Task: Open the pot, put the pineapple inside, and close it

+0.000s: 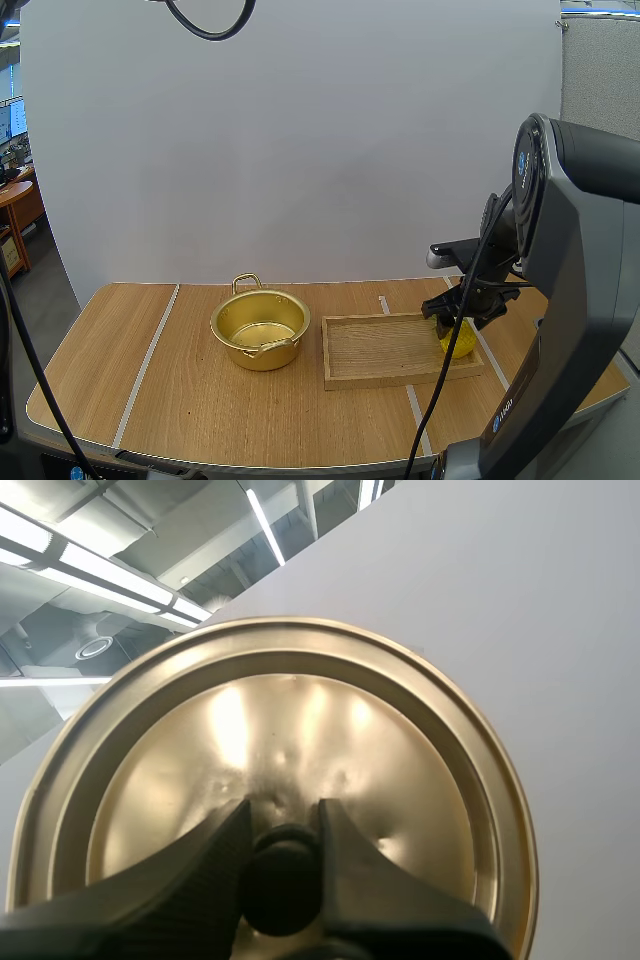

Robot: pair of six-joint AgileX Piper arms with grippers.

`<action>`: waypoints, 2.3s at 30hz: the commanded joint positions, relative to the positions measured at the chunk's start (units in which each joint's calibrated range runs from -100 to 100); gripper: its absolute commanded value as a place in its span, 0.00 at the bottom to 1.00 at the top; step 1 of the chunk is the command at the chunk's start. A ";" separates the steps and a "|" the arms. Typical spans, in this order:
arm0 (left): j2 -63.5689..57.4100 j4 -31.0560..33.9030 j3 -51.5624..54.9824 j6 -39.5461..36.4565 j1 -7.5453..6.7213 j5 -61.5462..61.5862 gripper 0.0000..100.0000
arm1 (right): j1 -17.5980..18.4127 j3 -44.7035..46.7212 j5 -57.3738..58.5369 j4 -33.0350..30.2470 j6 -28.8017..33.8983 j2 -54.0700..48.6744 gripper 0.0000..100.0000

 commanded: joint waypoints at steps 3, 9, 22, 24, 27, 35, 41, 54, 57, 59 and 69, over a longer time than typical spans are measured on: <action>-0.55 0.56 -0.49 -0.01 -0.08 -2.14 0.00 | -0.21 -0.31 -2.11 -0.16 -0.75 0.99 1.00; -0.55 0.56 -0.49 -0.01 -0.08 -2.14 0.00 | -0.21 -0.31 -2.28 -0.05 -0.75 3.29 1.00; -0.55 0.56 -0.49 -0.01 -0.08 -2.14 0.00 | -0.21 -0.31 -3.22 -0.01 -0.75 3.97 1.00; -0.55 0.56 -0.49 -0.01 -0.08 -2.14 0.00 | -0.21 -0.31 -3.22 0.10 -0.75 3.97 1.00; -0.55 0.56 -0.49 -0.01 -0.08 -2.14 0.00 | -0.21 -0.31 -2.16 0.76 -0.75 3.97 0.60; -0.55 0.56 -0.49 -0.01 -0.08 -2.14 0.00 | -0.21 -0.31 -1.26 2.34 -1.53 3.58 0.00; -0.55 0.56 -0.49 -0.01 -0.08 -2.14 0.00 | -0.21 -0.31 -0.66 3.13 -2.69 -2.20 0.00; -0.55 0.56 -0.49 -0.01 -0.08 -2.14 0.00 | 6.62 -2.59 7.38 5.96 -3.04 -18.26 0.00; -0.55 0.56 -0.49 -0.01 -0.08 -2.14 0.00 | 9.04 -6.12 11.83 9.28 -3.04 -18.26 0.00; -0.55 0.56 -0.49 -0.01 -0.08 -2.14 0.00 | 11.05 -8.34 14.10 10.76 -3.04 -18.26 0.00; -0.55 0.56 -0.49 -0.01 -0.08 -2.14 0.00 | 20.88 -12.99 15.17 11.67 0.89 -15.75 0.00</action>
